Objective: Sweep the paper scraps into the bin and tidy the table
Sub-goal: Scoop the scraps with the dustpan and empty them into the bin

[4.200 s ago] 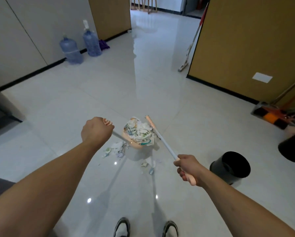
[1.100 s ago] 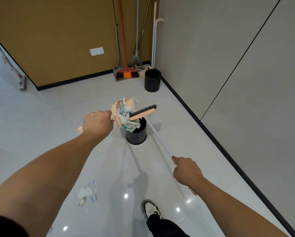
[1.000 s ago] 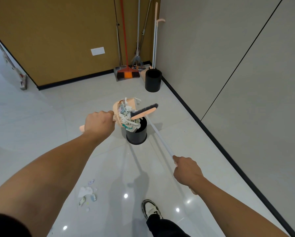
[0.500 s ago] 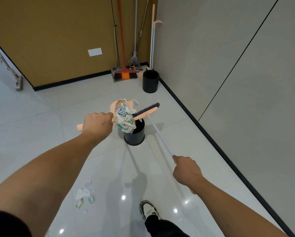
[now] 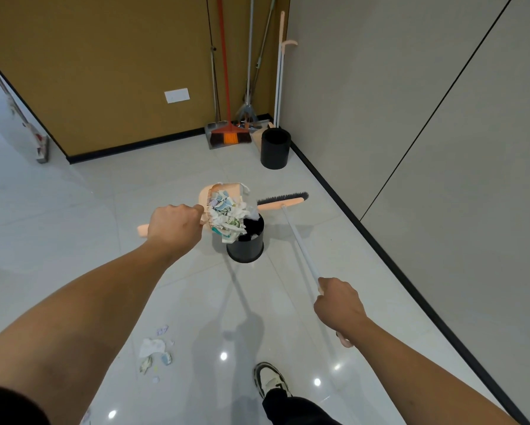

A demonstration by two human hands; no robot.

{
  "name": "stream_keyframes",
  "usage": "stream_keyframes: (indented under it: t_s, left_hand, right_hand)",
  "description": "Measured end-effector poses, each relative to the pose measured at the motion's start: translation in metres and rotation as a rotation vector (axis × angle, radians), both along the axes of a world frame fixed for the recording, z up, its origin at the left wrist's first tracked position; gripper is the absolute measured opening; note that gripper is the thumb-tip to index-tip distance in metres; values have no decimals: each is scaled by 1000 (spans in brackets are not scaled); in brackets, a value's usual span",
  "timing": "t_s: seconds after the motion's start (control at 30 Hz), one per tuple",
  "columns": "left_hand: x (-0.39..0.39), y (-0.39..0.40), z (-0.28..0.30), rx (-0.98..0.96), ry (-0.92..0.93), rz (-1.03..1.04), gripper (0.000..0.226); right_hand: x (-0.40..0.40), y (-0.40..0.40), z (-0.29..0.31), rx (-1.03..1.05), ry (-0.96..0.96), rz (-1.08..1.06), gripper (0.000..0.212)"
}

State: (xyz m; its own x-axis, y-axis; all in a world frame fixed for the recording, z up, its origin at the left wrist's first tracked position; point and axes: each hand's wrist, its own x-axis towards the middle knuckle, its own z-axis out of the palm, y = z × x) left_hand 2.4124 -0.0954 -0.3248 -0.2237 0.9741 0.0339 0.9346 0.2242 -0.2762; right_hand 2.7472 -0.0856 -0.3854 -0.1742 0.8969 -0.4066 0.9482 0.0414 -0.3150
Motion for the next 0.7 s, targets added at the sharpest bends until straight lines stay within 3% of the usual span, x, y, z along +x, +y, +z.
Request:
stream_keyframes:
  t_s: [0.3,0.5,0.7]
  left_hand:
    - [-4,-10,4,24,8,12,13]
    - [-5,-24,7,33,1,15,12]
    - [-10,-36,8,41,8,25,13]
  right_hand:
    - [-25,16,7,80,82,14,20]
    - [-44,23,11,65,13,111,17]
    - [-48,15,6,14,-6,31,15]
